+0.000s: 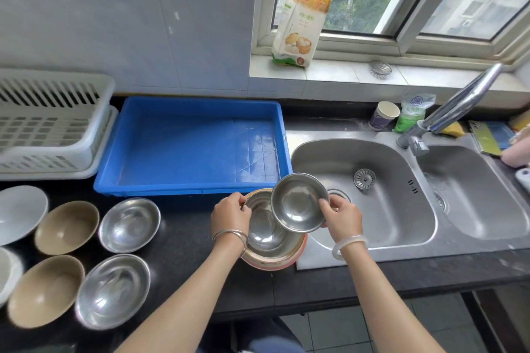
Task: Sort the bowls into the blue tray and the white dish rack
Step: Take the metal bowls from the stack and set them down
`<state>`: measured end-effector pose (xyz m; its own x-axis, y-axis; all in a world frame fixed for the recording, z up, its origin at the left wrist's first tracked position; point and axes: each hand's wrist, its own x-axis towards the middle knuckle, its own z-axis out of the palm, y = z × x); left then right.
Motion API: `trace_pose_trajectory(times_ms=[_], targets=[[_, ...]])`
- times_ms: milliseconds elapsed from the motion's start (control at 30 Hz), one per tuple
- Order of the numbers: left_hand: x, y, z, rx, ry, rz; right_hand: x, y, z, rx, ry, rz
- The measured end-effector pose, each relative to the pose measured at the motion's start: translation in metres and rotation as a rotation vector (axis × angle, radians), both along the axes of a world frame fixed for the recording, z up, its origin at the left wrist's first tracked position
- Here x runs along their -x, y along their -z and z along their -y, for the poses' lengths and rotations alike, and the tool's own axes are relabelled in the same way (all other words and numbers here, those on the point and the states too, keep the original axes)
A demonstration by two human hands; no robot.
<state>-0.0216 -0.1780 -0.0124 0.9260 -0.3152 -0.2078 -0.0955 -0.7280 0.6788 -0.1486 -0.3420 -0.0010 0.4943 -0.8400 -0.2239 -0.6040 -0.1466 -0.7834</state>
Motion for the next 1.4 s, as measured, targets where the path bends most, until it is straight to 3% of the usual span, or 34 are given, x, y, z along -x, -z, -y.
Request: trace_pose_trajectory(times_ms=[333,633,1033,1400], targets=[[-0.024,-0.016,-0.033,0.126,-0.161,-0.060,-0.029,-0.016,-0.018,-0.097,-0.040,0.108],[-0.025,-0.018,-0.099,0.175,-0.350,-0.080,-0.087,-0.016,-0.044,-0.210,-0.277,0.123],[0.042,0.025,-0.160,0.109,-0.700,-0.160,-0.175,0.031,-0.097,-0.057,-0.818,-0.232],[0.063,0.047,-0.161,0.098,-0.794,-0.194,-0.198,0.048,-0.119,0.202,-1.018,-0.502]])
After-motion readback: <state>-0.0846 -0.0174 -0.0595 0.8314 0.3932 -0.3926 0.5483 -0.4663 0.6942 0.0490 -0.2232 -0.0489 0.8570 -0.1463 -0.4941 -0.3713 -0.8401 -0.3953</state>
